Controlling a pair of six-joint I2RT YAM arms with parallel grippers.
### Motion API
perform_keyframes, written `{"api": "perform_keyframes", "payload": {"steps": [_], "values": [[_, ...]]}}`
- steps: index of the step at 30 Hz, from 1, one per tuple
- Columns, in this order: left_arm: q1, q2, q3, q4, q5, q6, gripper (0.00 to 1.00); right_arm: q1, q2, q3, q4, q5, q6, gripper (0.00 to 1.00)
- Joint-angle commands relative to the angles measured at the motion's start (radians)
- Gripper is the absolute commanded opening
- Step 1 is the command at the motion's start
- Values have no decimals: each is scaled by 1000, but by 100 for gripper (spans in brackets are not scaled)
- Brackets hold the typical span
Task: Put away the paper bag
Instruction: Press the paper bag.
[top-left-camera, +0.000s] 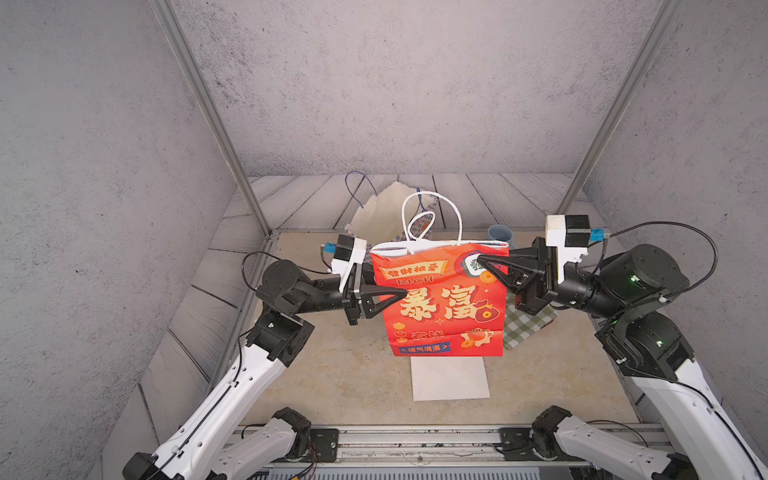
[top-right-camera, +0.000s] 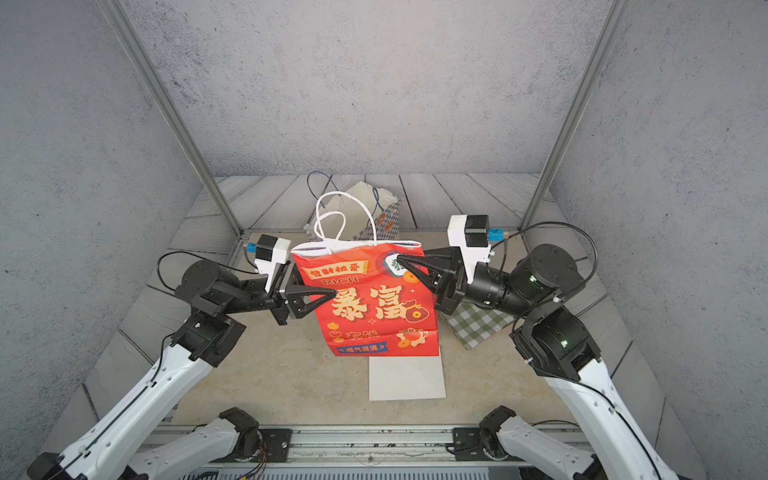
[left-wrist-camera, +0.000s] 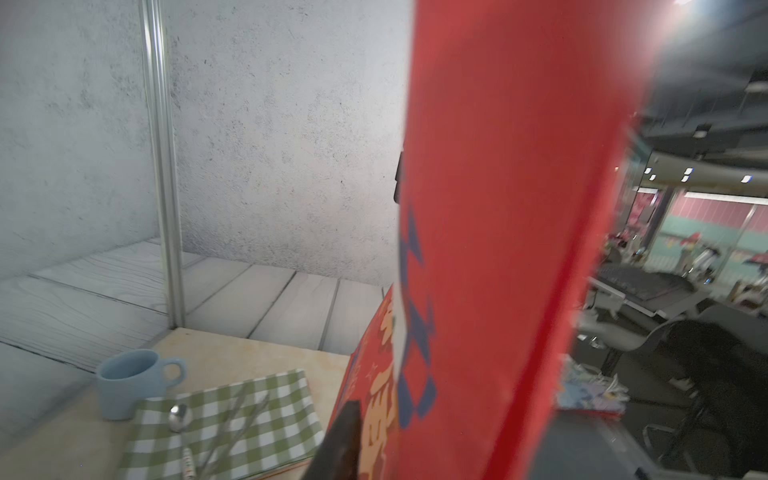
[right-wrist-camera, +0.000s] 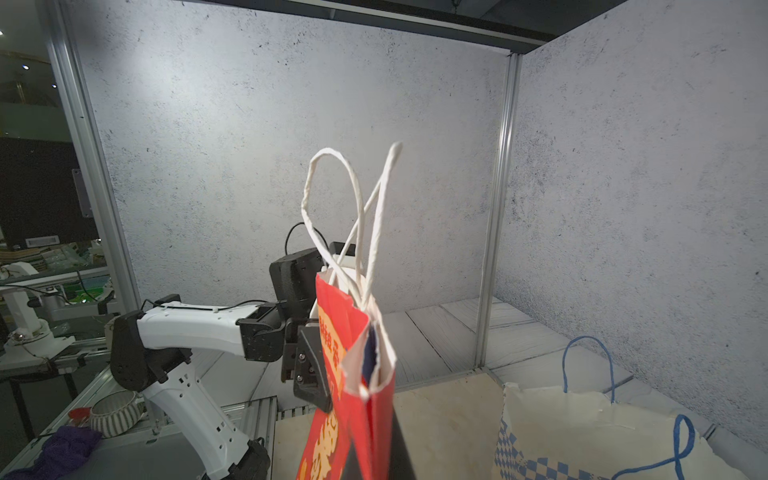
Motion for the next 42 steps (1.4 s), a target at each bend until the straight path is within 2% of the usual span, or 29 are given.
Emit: {"api": "perform_keyframes", "payload": {"steps": [1,2,4,7,8,11,13,17,20,24,27,29,31,33,36,42], "values": [[-6,-20,4,19,1,14,10,-1,1,-6,39,59,39,0],[-7,-23,3,15,-8,16,2,-2,1,-8,37,70,40,0],[-6,-29,6,8,-32,25,0,-2,1,-10,28,88,40,0],[-6,-44,15,-39,-107,48,0,-1,-1,8,-31,128,0,40],[-6,-51,16,-59,-145,53,0,-3,-4,18,-68,154,-17,50],[-6,-67,22,-121,-320,24,0,-2,-22,50,-161,254,-79,71],[-5,-71,44,-190,-421,-10,0,-2,-39,71,-226,360,-136,77],[-2,-58,102,-337,-673,-206,0,-2,-79,63,-353,637,-263,78],[3,-31,160,-475,-840,-418,0,-2,-111,-4,-401,711,-341,77],[3,-17,194,-584,-967,-600,0,-1,-134,-116,-394,639,-345,74],[3,-22,201,-580,-986,-592,0,-1,-129,-167,-357,544,-276,72],[3,-28,201,-572,-999,-561,0,-2,-117,-191,-316,501,-174,71],[3,-36,195,-575,-1039,-590,0,-1,-105,-219,-261,431,-75,69],[3,-32,208,-588,-1058,-620,0,8,-104,-245,-219,352,-88,67],[3,-10,249,-633,-1048,-650,0,60,-115,-275,-188,339,-229,68],[3,19,283,-648,-1006,-698,0,266,-31,-233,-242,351,-758,70]]}}
